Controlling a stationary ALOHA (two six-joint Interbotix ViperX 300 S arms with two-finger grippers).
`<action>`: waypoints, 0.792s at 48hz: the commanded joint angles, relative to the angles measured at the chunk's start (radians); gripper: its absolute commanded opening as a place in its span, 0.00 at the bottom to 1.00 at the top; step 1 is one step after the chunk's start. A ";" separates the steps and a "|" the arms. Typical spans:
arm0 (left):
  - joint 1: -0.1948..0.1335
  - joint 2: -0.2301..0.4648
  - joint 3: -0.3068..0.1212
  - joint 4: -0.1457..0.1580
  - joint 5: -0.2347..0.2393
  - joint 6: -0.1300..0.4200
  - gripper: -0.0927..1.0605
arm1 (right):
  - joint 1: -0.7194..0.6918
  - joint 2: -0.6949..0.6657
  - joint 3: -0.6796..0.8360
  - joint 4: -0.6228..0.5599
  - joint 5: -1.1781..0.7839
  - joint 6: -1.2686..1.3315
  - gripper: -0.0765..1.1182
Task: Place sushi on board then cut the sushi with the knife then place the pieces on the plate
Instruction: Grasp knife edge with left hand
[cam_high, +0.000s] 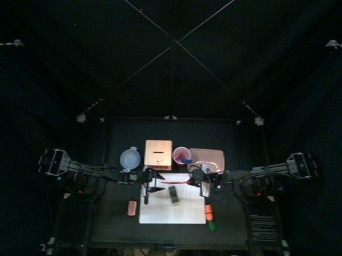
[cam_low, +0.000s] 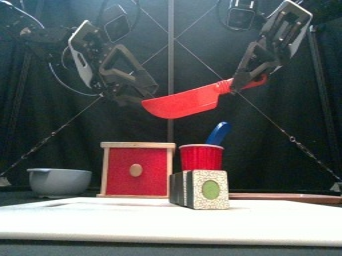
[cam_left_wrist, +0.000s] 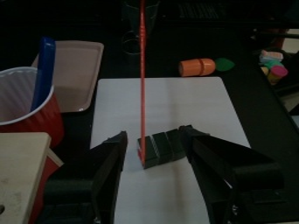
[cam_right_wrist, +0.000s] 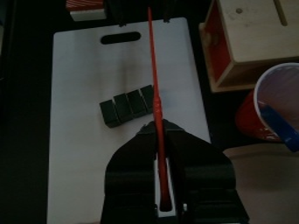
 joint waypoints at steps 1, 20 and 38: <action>0.005 0.005 -0.018 -0.009 -0.005 0.002 0.82 | 0.000 -0.003 -0.028 -0.002 -0.011 -0.002 0.34; 0.003 0.035 -0.029 -0.011 -0.003 0.003 0.65 | -0.003 0.000 -0.034 -0.002 -0.015 -0.003 0.34; -0.009 0.035 -0.026 -0.011 0.014 0.000 0.55 | -0.006 0.060 -0.035 0.003 -0.020 0.006 0.34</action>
